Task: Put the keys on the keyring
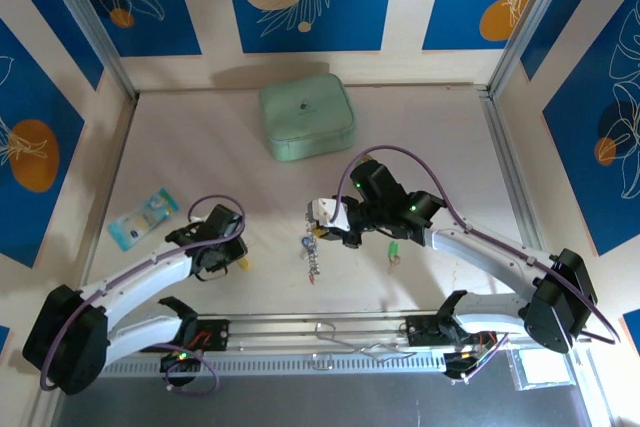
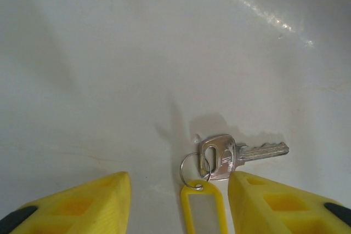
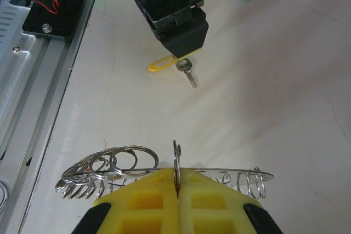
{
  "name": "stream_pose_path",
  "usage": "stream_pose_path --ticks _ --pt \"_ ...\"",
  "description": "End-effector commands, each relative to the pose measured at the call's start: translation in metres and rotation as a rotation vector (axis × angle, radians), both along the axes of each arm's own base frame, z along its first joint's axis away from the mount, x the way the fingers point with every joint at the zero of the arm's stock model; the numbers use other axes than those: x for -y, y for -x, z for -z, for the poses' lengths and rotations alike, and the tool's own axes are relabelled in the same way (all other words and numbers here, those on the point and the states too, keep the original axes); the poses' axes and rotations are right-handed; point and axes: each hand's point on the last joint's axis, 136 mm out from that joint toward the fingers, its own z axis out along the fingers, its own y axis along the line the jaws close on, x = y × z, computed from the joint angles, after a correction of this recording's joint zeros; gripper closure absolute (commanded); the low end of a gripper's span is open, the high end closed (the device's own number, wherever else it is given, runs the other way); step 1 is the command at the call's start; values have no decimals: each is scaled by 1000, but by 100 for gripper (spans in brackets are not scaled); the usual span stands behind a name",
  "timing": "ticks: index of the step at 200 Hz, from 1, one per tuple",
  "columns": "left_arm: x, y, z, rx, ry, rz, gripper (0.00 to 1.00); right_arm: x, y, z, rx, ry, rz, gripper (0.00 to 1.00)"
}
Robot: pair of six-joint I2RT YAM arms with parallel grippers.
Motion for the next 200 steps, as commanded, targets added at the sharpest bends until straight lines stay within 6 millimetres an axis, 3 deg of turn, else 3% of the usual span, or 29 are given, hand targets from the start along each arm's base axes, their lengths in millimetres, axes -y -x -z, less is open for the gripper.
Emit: stream_pose_path --ticks 1,89,146,169,200 --pt "7 -1 6 -24 69 -18 54 -1 8 -7 6 -26 -29 100" --pt "12 -4 16 -42 101 -37 60 -6 11 -14 15 -30 -45 100" --pt "13 -9 15 -32 87 -14 81 -6 13 -16 16 -31 -47 100" --pt "13 -14 11 -11 71 6 83 -6 14 -16 14 -31 -48 100" --pt "16 -19 5 10 65 44 94 -6 14 -15 9 -27 -47 100"
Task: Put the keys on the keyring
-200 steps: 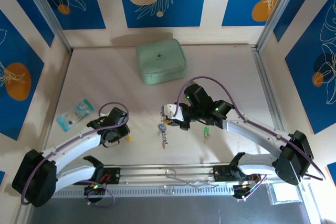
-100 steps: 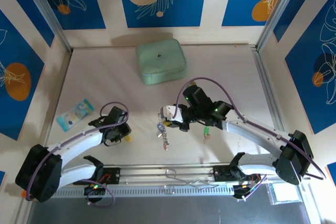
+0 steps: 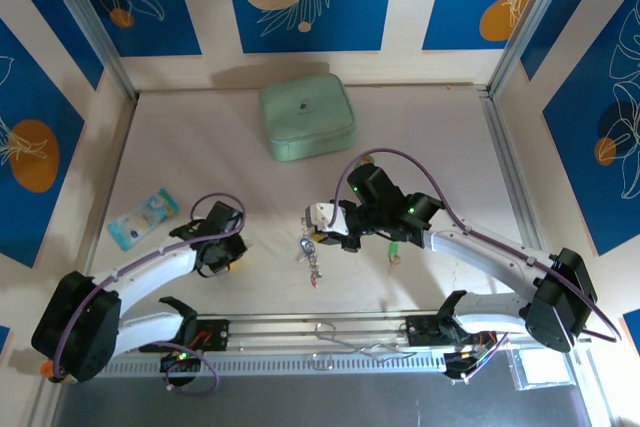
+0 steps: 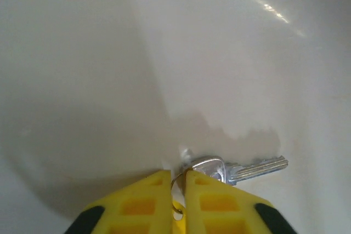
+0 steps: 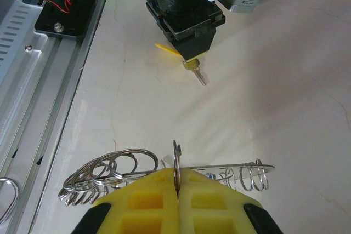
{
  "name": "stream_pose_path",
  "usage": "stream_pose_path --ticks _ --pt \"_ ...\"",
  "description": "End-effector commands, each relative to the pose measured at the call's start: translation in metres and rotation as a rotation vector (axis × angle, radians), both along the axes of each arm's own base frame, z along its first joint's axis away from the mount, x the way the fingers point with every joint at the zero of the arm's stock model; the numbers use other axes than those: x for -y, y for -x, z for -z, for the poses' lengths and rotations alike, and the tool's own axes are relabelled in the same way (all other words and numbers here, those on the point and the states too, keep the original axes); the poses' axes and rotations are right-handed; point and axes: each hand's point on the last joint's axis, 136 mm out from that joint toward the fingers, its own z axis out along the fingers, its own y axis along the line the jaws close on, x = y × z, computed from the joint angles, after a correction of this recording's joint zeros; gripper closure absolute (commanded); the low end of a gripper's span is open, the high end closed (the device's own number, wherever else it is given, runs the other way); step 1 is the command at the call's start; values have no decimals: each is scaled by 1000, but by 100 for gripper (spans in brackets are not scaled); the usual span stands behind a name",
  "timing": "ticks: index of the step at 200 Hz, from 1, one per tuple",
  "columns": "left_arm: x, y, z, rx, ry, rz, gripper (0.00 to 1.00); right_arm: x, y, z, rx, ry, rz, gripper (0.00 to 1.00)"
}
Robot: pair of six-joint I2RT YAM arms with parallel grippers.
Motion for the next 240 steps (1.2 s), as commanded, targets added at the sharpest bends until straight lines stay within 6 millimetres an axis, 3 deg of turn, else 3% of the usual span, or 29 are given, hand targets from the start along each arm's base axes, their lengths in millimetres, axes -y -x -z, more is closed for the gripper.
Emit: stream_pose_path --ticks 1,27,93,148,240 --pt "7 -10 -6 32 13 41 94 -3 5 -17 20 -38 -20 100" --pt "12 -11 -10 46 24 78 100 -3 5 -17 22 -39 -22 100" --pt "27 -8 -24 93 -3 216 100 -2 5 -18 23 -39 -20 100" --pt "28 4 -13 38 -48 259 100 -3 5 -18 23 -40 -18 100" --pt "31 1 -9 12 -60 270 92 -2 5 -19 25 -41 -17 100"
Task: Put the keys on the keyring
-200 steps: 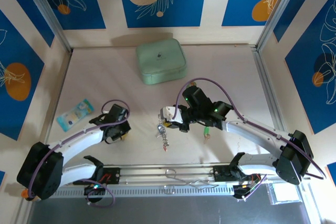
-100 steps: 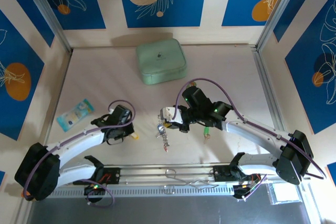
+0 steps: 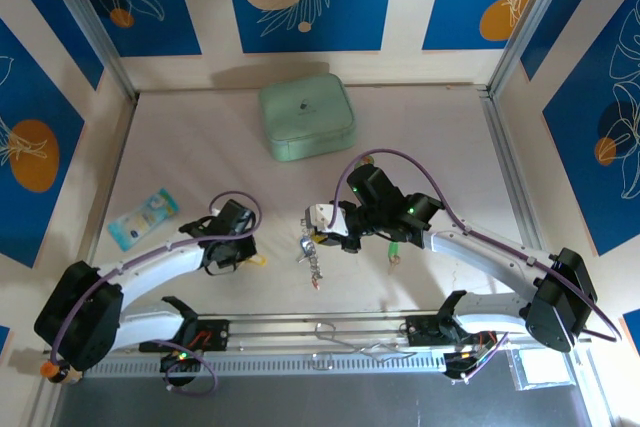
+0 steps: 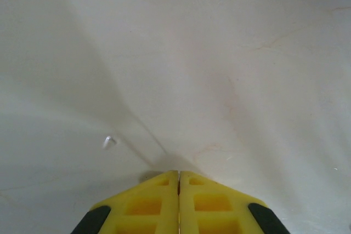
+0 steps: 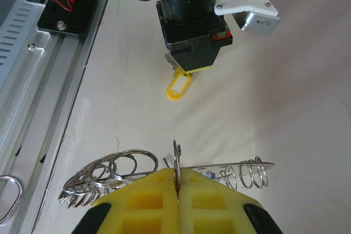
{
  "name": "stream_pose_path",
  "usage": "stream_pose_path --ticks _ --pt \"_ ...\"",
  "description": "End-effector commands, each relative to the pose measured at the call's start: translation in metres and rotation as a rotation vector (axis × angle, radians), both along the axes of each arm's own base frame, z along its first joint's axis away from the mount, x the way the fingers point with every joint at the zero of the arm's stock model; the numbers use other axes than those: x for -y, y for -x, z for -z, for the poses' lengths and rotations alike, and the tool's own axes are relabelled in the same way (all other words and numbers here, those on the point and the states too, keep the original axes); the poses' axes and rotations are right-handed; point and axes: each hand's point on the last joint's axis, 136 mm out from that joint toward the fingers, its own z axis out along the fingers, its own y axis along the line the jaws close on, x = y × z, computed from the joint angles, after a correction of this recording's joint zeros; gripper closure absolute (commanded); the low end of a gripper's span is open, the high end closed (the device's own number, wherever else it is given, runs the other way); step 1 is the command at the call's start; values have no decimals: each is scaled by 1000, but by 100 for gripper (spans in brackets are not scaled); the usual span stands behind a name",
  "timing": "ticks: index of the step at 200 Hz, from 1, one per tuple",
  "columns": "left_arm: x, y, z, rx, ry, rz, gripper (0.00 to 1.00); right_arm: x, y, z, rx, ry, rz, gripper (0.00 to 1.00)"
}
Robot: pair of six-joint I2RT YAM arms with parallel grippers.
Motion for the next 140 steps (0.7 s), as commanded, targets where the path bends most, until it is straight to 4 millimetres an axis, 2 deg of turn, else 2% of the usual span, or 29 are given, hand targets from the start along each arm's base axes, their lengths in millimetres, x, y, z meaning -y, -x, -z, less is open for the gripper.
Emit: stream_pose_path --ticks 1,42,86,140 --pt "1 -1 -3 -2 -22 23 92 -2 4 -20 27 -48 -15 100" --pt "1 -1 -4 -6 -21 27 92 -2 4 -20 28 -47 -14 100" --pt "3 -2 -2 -7 -15 29 86 -1 4 -20 28 -45 -13 100" --pt "4 -1 -1 -13 -16 36 93 -1 4 -21 29 -46 -13 100"
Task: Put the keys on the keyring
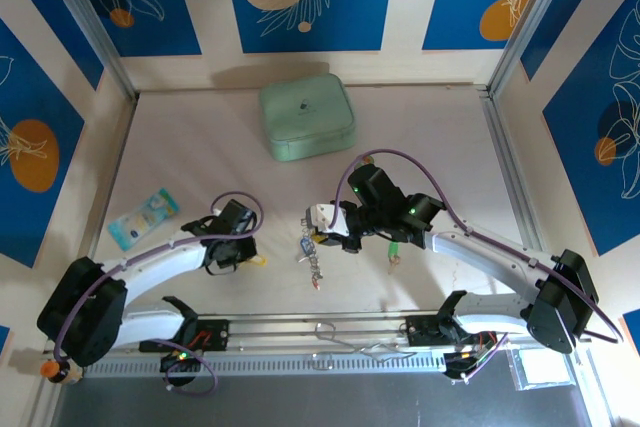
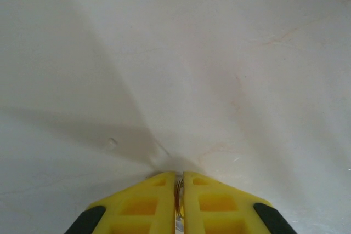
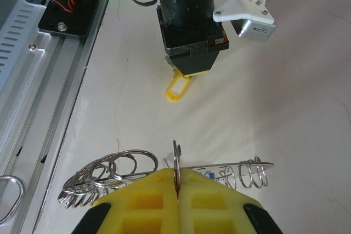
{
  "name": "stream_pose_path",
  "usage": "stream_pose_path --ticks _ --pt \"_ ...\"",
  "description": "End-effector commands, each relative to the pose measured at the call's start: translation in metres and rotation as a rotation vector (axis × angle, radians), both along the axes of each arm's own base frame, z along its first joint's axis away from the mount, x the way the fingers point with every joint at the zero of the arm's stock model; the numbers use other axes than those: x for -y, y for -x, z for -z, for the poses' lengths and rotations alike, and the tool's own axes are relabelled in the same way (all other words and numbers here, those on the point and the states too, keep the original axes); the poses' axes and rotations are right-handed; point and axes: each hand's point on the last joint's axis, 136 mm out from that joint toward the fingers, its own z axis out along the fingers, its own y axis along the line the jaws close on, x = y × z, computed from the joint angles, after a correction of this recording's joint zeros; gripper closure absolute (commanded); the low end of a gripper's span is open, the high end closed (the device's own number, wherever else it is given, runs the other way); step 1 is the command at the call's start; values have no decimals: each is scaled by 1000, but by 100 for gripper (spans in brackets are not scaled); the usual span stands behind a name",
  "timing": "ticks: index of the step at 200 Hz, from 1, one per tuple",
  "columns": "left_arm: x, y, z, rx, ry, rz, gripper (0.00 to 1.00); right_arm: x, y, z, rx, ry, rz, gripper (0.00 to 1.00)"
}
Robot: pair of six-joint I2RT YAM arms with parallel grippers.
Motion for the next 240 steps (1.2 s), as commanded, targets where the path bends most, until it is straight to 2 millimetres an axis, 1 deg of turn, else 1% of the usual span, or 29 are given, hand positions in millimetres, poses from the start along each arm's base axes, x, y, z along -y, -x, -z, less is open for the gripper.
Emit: stream_pose_path --ticks 1,42,59,73,85,94,108,120,143,159,181,215,240 --pt "3 -1 -3 -2 -5 21 94 -2 3 -18 24 -41 -13 100" --pt "2 -1 -6 5 -10 21 96 -2 3 -18 21 -40 -13 100" --pt "0 -1 -6 5 -19 24 99 -2 3 -17 21 -39 -13 100" --pt "0 -2 -10 16 -26 29 100 -1 3 -17 22 -39 -11 100" --pt "-1 -5 -17 43 -31 40 100 -1 4 -16 22 -40 -10 100" --pt "-1 -8 -25 74 -36 53 100 -1 3 -17 20 -48 -9 100" --pt "2 -16 -43 149 -32 89 100 1 2 -19 9 -66 -3 100" --pt "5 -22 -61 229 -21 140 100 1 1 -20 2 -81 0 100" --pt "15 -36 -102 427 2 261 100 2 -1 -24 -8 -104 3 100" --pt "24 -42 -128 556 9 360 100 3 -2 -26 -13 -116 3 100" --pt "34 -47 -159 712 -5 483 100 4 -4 -27 -15 -125 2 100" --pt "49 -48 -191 917 -48 669 100 5 -4 -29 5 -135 -15 100" --pt "67 -39 -207 1068 -73 862 100 5 -7 -32 33 -152 -33 100"
